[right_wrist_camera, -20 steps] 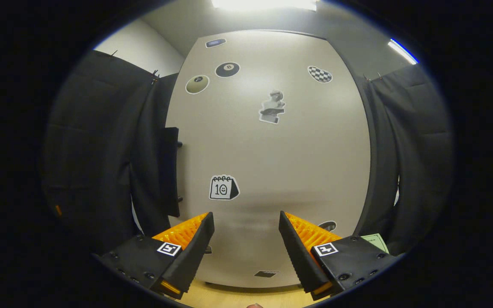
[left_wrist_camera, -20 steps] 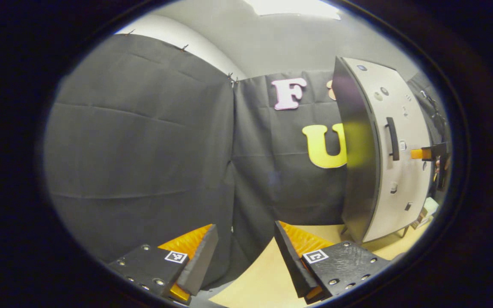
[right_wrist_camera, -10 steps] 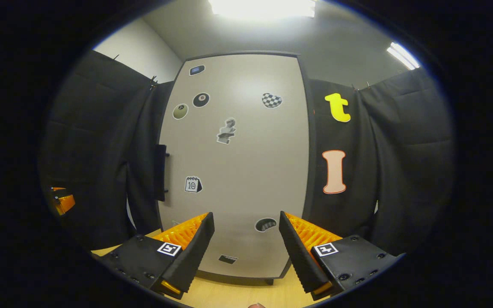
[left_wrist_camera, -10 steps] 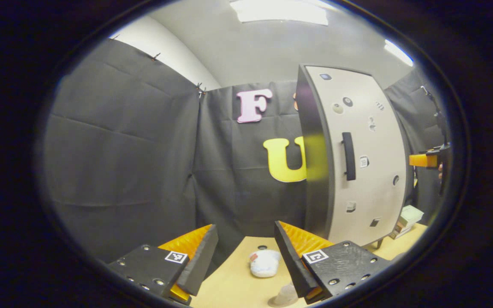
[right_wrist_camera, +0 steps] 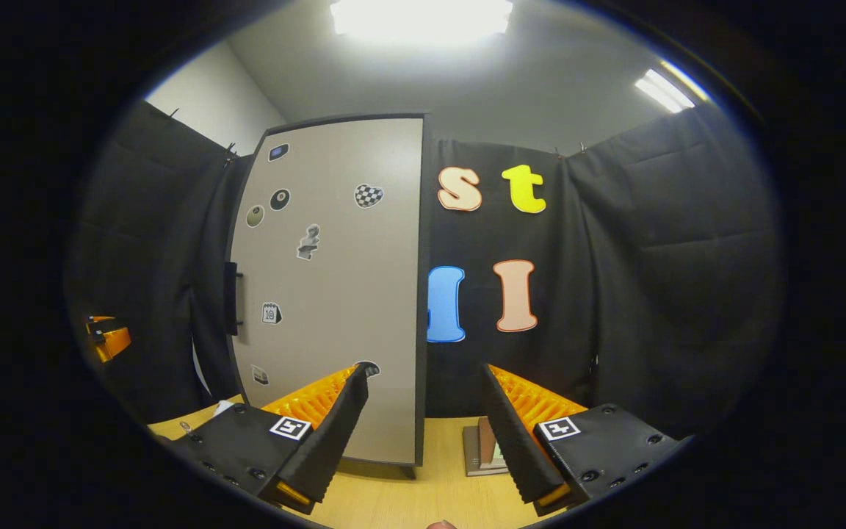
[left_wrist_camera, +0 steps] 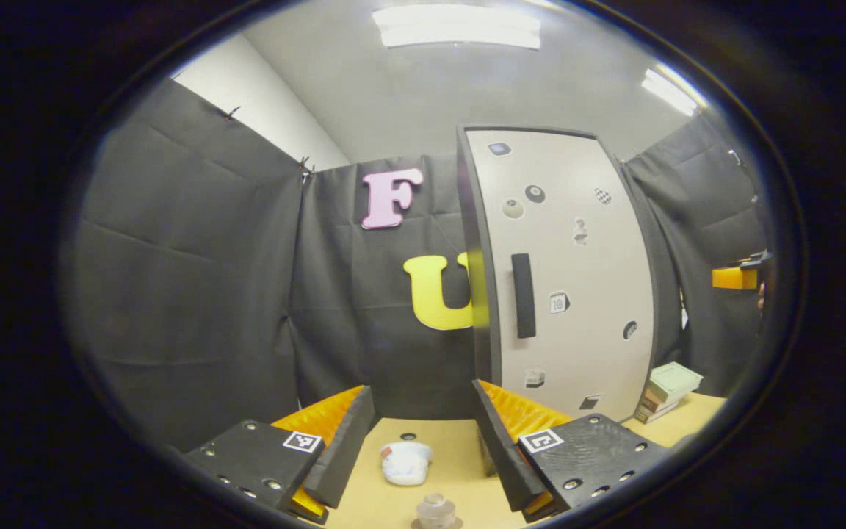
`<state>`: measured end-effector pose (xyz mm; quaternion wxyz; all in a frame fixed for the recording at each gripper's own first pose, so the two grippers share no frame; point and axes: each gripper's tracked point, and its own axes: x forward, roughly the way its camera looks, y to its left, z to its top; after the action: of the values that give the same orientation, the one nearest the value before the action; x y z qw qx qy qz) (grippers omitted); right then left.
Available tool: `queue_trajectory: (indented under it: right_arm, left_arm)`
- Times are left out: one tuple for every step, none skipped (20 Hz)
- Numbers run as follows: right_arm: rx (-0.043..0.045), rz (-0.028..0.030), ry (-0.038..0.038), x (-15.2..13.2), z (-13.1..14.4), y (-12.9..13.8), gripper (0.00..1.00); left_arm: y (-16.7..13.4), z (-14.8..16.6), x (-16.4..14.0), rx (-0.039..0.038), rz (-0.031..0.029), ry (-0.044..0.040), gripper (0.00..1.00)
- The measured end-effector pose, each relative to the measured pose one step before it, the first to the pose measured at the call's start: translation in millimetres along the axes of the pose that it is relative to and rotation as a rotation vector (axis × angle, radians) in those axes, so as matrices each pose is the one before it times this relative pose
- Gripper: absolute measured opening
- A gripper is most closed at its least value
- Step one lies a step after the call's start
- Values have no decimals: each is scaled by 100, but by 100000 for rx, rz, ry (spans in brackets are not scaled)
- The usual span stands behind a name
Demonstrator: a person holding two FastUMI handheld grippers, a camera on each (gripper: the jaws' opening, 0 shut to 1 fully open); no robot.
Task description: Open the cabinet door with the right hand, grasp the bottle in the cabinet with the left hand and place it on the coaster, then close the cabinet door with the right hand.
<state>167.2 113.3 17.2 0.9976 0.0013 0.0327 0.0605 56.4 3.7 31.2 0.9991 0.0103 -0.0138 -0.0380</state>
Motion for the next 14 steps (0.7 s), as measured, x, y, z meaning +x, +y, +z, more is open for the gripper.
queue_trajectory:
  right_arm:
    - [252, -547, -184, -469, -67, -1037, 95]
    - [202, -350, 96, -587, -85, -1016, 96]
    - [201, -147, -30, -465, -107, -906, 96]
    - [176, -24, -162, -548, -68, -901, 95]
    - [-37, 308, -322, -547, -35, -890, 95]
    - [-340, 450, -435, -444, 32, -773, 95]
    - [-397, 305, -324, -278, -68, -697, 95]
    - [-336, 640, -123, -534, -76, -678, 95]
    - [-339, 919, -285, -547, 70, -442, 95]
    - [-532, 623, -449, -434, 132, -325, 95]
    - [-527, -177, -414, -440, 89, -499, 95]
    - [-219, -430, -271, -518, 99, -335, 96]
    - [138, 101, -507, -533, 183, 39, 96]
    - [348, 216, -887, -464, 330, 171, 95]
  left_arm:
    - [-894, 255, -106, -575, -818, 118, 80]
    - [-881, 243, -236, -699, -800, -39, 80]
    - [-811, 317, -158, -615, -309, -61, 80]
    - [-715, 222, -273, -432, -225, -36, 80]
    - [-680, 333, -245, -250, -150, -292, 80]
    - [-669, 298, -238, 230, -322, -402, 80]
    - [-526, 324, -257, 826, 36, -261, 80]
    - [-300, 463, -215, 1217, 183, -171, 80]
    - [-217, 329, -280, 1445, 460, -202, 80]
    - [-205, 379, -259, 1243, 794, -413, 80]
    - [-341, 355, -338, 386, 202, -237, 80]
    - [-404, 170, -369, -689, -606, 132, 82]
    - [-314, 25, -394, -1163, -1193, 245, 80]
    - [-169, 20, -307, -779, -945, 326, 80]
